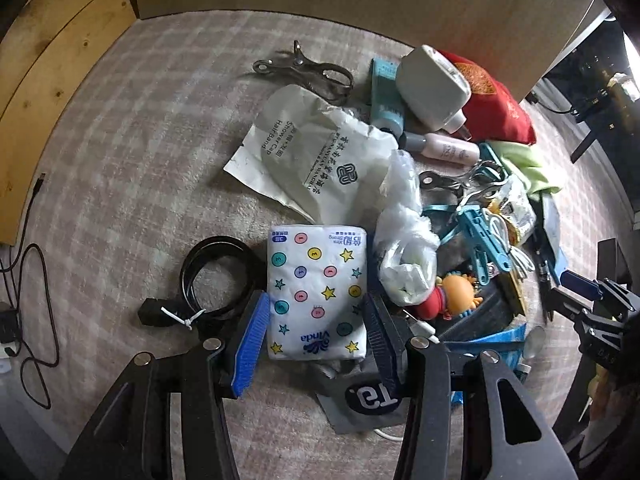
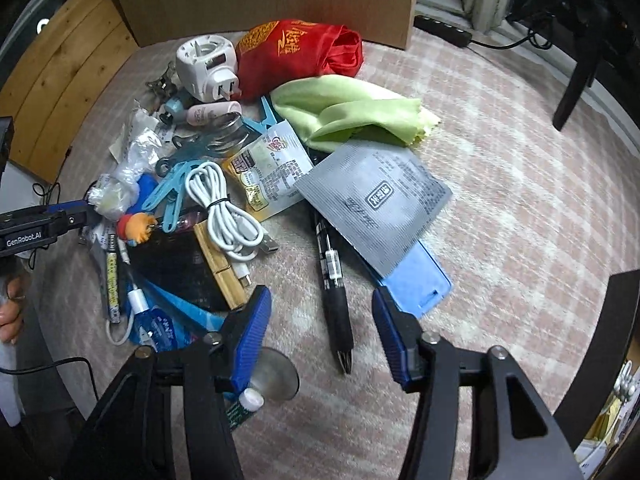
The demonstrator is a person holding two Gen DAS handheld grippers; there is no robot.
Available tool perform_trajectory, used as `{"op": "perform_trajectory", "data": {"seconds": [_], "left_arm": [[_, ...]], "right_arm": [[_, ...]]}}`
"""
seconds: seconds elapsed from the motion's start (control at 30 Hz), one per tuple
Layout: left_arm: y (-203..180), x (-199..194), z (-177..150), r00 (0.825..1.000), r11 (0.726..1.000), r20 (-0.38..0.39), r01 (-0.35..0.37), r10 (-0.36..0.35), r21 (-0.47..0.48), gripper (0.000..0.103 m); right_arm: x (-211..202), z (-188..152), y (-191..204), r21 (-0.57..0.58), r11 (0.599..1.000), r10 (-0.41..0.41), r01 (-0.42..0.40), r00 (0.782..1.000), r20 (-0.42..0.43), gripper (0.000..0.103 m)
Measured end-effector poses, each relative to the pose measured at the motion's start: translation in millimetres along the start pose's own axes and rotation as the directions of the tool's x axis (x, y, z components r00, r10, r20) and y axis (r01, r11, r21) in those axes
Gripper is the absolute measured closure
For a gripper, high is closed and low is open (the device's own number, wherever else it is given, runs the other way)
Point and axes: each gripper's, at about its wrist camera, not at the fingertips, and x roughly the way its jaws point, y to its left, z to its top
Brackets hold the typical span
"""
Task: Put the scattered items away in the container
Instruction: 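Move both open grippers back to the pile, then grasp the polka-dot tissue pack with the left gripper while the right grasps a black pen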
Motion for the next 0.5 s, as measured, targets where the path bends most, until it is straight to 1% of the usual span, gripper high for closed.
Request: {"op": "perform_trajectory", "data": {"seconds": [0.13,0.2,0.23,0.33,0.4,0.5], "left_arm": [[-3,3,1,1.000,1.000,0.002,-0.008,0.008,0.008,0.055],[-4,4,3,1.000,1.000,0.003,-0.011,0.011,0.007,0.055],[-5,4,4,1.000,1.000,0.004,-0.014,0.014,0.010,0.055],[-5,7,4,1.000,1.000,0.004,-0.020,0.019,0.010,0.053],[-3,8,4,1.000,1.000,0.004,-0.008,0.008,0.003,0.054],[3,6,4,1.000,1.000,0.008,0.022,-0.022,-0.019,0.056]], "right_arm": [[8,7,-2,0.012,1.000,-0.007,0.007,1.000,-0.007,0.063],[12,11,-2,0.014,1.000,-0.007,0.007,1.000,-0.010,0.068],[14,12,-2,0.013,1.000,-0.008,0.009,1.000,-0.013,0.069],[15,15,1,-0.008,1.000,-0.020,0.020,1.000,0.004,0.072],[15,15,2,-0.008,1.000,-0.024,0.024,1.000,0.001,0.090],[13,12,1,-0.003,1.000,-0.006,0.006,1.000,-0.006,0.091]]}}
